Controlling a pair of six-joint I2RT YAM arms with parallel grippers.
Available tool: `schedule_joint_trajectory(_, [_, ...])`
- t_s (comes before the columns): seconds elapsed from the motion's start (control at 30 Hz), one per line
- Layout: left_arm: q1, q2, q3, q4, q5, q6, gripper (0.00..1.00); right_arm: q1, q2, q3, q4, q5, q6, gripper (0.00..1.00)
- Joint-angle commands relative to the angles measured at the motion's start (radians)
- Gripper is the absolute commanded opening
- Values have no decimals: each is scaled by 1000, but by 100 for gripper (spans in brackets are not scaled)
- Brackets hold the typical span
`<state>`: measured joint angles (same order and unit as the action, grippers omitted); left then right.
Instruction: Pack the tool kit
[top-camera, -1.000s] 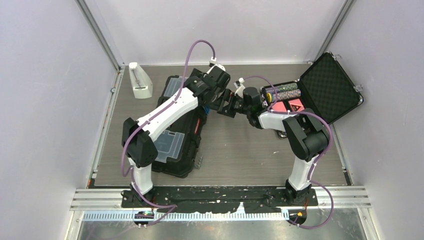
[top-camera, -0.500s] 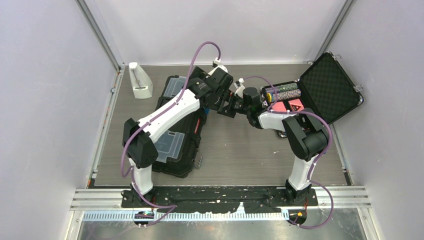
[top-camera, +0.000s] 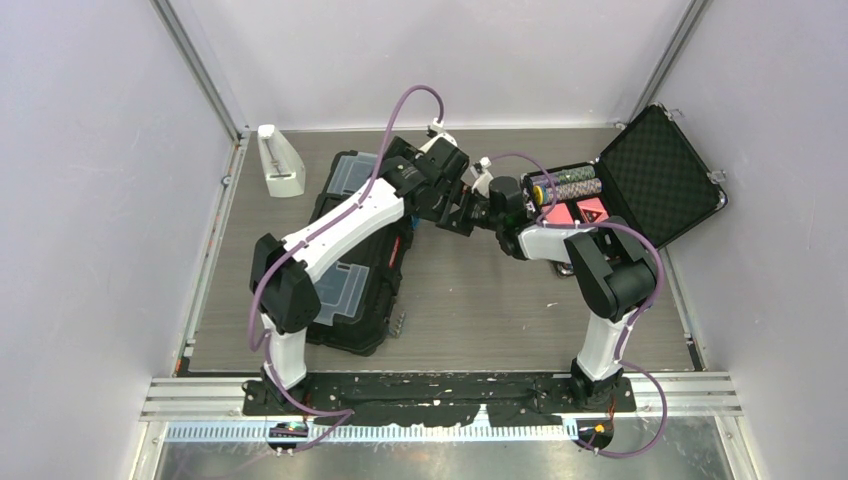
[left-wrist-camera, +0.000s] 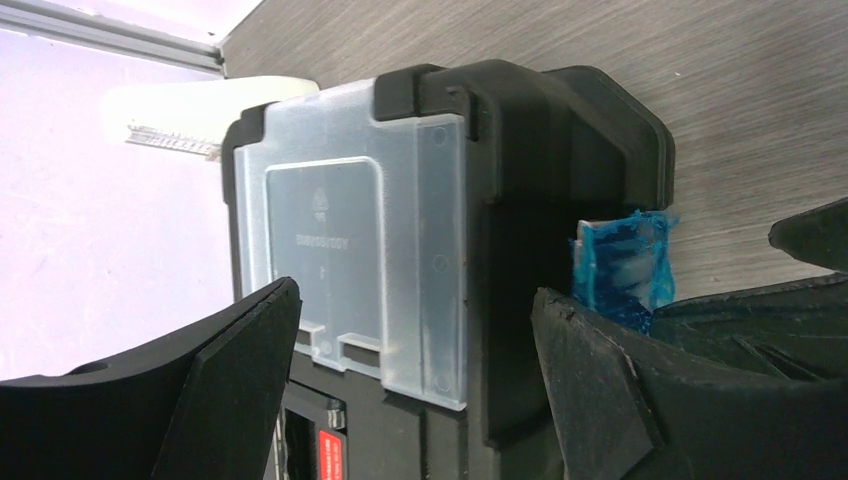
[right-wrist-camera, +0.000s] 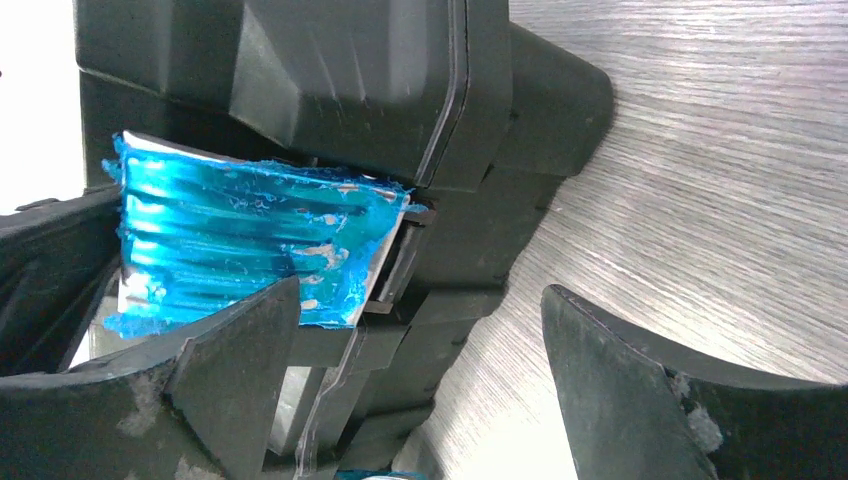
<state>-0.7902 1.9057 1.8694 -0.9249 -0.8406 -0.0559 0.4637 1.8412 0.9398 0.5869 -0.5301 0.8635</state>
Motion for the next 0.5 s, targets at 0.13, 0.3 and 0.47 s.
schedule_joint_trajectory(0.13, [16, 62, -20, -77, 36, -42, 86, -4, 14, -15, 176, -44, 33, 95])
schedule_joint_trajectory(0.3, [16, 57, -14, -90, 33, -57, 86, -3, 28, 3, 183, -57, 36, 95])
schedule_joint_trajectory(0.47, [16, 6, 8, -88, 40, -56, 86, -2, -6, 25, 164, -66, 41, 95])
